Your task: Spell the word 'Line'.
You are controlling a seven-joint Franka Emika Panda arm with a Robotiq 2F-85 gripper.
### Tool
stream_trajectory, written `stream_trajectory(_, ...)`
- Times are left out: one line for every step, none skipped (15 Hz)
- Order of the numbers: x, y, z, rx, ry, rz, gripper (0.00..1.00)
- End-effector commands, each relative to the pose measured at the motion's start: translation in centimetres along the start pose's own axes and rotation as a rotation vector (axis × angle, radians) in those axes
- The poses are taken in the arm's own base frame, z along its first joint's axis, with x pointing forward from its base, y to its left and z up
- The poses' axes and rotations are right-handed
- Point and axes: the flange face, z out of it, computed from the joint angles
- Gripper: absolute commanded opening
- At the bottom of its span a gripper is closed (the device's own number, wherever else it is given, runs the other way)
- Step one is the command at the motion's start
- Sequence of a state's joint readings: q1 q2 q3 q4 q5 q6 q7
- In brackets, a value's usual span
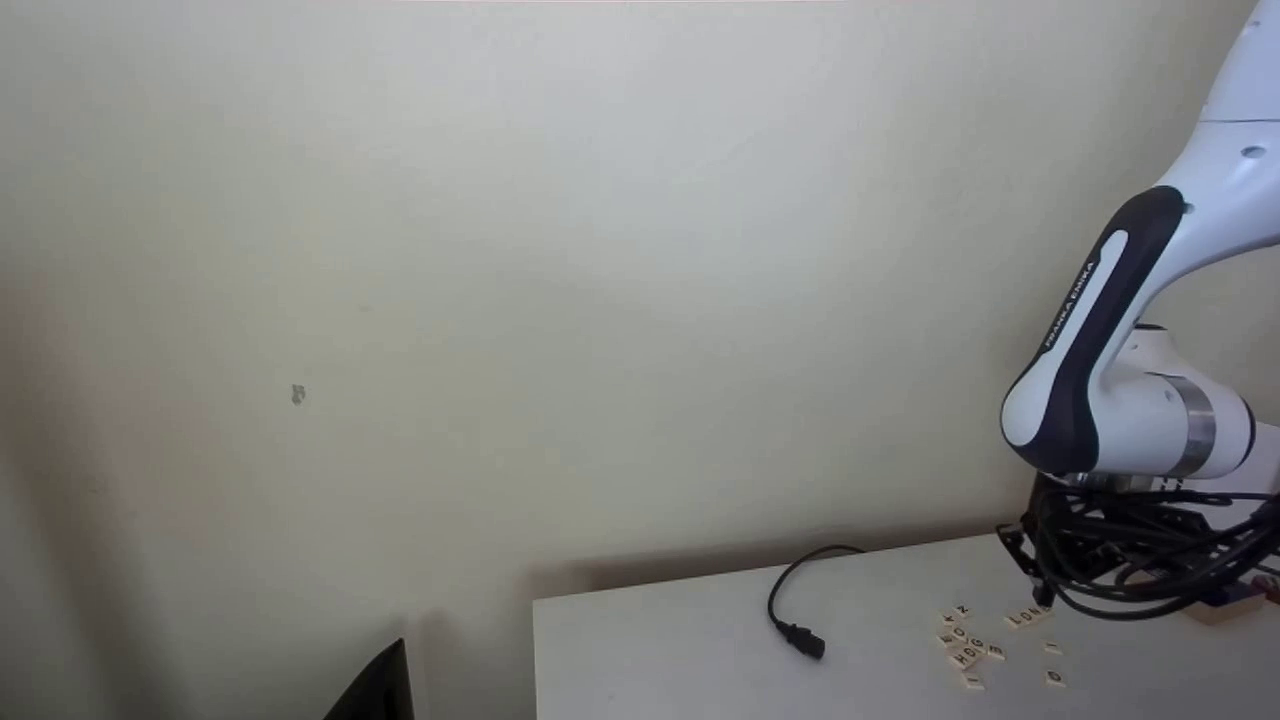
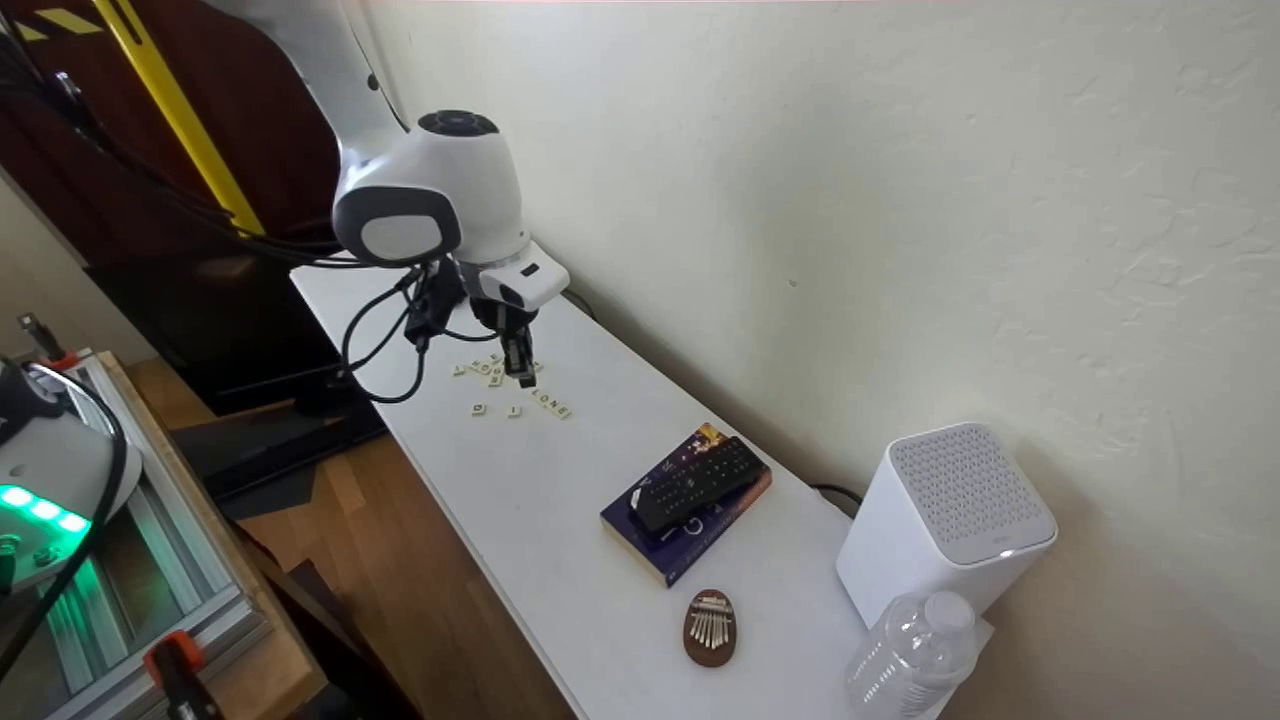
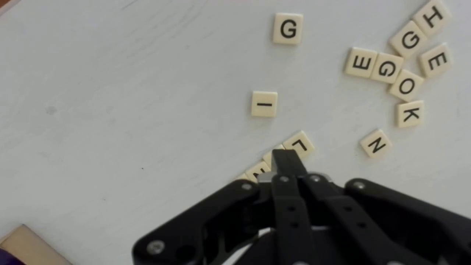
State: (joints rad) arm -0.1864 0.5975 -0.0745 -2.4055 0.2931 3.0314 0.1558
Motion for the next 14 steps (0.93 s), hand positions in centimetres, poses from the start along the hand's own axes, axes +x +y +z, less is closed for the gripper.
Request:
stream_trajectory(0.7, -0.2, 1.2, 0.006, -0.003, -0.072, 0.00)
stream_trajectory(0.8, -0.2, 1.5, 0.003, -0.008, -0.089, 0.00)
stream_trajectory(1.0, -0.1, 1.7, 0.001, -0.009, -0.100, 0.00)
stream_trajectory(1.1, 0.0, 1.9, -0.004, -0.011, -0.116, 0.00)
stream_trajectory(1.2, 0.0, 2.1, -0.005, -0.015, -0.130, 0.00)
stream_trajectory(1.2, 0.1, 2.2, -0.008, -0.016, -0.147, 0.00)
stream_trajectory(1.3, 0.2, 2.4, -0.011, -0.017, -0.158, 0.00)
stream_trajectory(1.3, 0.3, 2.5, -0.011, -0.019, -0.170, 0.00)
stream_trajectory(1.3, 0.3, 2.7, -0.009, -0.022, -0.181, 0.00)
stream_trajectory(1.3, 0.2, 2.9, -0.003, -0.023, -0.194, 0.00)
stream_trajectory(1.2, 0.3, 3.1, -0.007, -0.023, -0.204, 0.00)
stream_trajectory(1.3, 0.3, 3.2, -0.007, -0.027, -0.213, 0.00)
stream_trajectory(1.3, 0.3, 3.4, -0.005, -0.029, -0.219, 0.00)
stream_trajectory(1.3, 0.3, 3.4, -0.004, -0.029, -0.224, 0.00)
